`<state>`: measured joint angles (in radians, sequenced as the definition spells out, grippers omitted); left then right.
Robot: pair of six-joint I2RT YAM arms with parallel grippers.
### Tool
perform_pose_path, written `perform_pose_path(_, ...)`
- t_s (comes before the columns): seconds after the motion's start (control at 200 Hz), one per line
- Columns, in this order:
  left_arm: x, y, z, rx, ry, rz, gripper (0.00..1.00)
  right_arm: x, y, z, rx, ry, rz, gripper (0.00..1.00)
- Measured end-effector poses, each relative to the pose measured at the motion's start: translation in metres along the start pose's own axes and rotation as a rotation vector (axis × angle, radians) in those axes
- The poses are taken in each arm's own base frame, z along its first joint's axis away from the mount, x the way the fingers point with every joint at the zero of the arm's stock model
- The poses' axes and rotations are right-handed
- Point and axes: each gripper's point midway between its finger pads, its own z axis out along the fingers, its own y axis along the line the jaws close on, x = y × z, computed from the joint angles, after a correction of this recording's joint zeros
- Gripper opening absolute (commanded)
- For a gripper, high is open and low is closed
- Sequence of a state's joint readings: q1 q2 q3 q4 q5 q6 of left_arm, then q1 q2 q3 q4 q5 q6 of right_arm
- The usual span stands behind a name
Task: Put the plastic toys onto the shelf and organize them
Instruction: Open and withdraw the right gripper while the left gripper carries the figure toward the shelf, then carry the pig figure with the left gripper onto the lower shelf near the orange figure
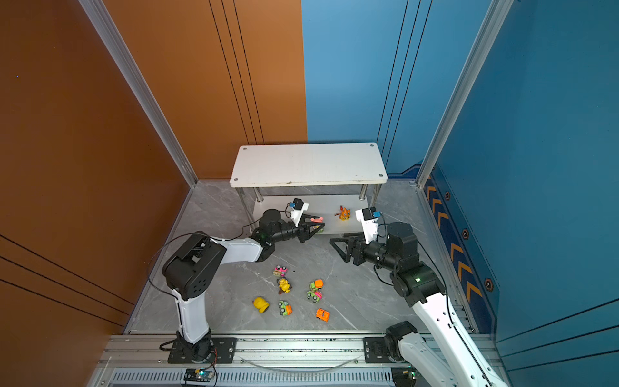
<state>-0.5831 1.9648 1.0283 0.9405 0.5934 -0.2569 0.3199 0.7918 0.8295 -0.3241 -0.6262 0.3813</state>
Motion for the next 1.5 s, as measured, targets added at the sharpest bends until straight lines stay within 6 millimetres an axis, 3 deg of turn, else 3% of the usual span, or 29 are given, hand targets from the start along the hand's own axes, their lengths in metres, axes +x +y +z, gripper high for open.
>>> perform_pose_path(0.225,0.007,0.017,0.016,-0.009,0.008,0.035,0.0,0.007,-0.011,0.009,0.01,0.036,0.03,0.71)
perform_pose_path(0.521,-0.004,0.037,0.035,-0.045,0.024,0.14,0.0,0.008,-0.022,0.018,0.007,0.05,0.053,0.7)
perform_pose_path(0.806,0.023,0.076,0.044,-0.099,0.078,0.107,0.03,0.004,-0.029,0.019,0.003,0.036,0.075,0.7)
perform_pose_path(1.021,0.015,0.08,0.049,-0.102,0.063,0.12,0.06,0.004,-0.033,0.022,-0.001,0.036,0.092,0.7)
perform_pose_path(1.116,0.015,0.081,0.049,-0.105,0.065,0.122,0.19,0.005,-0.033,0.024,-0.007,0.041,0.101,0.69)
perform_pose_path(1.256,0.015,0.082,0.049,-0.106,0.065,0.121,0.3,0.004,-0.034,0.024,-0.015,0.037,0.105,0.69)
perform_pose_path(1.502,0.014,0.087,0.048,-0.113,0.065,0.111,0.37,0.0,-0.032,0.023,-0.022,0.024,0.109,0.69)
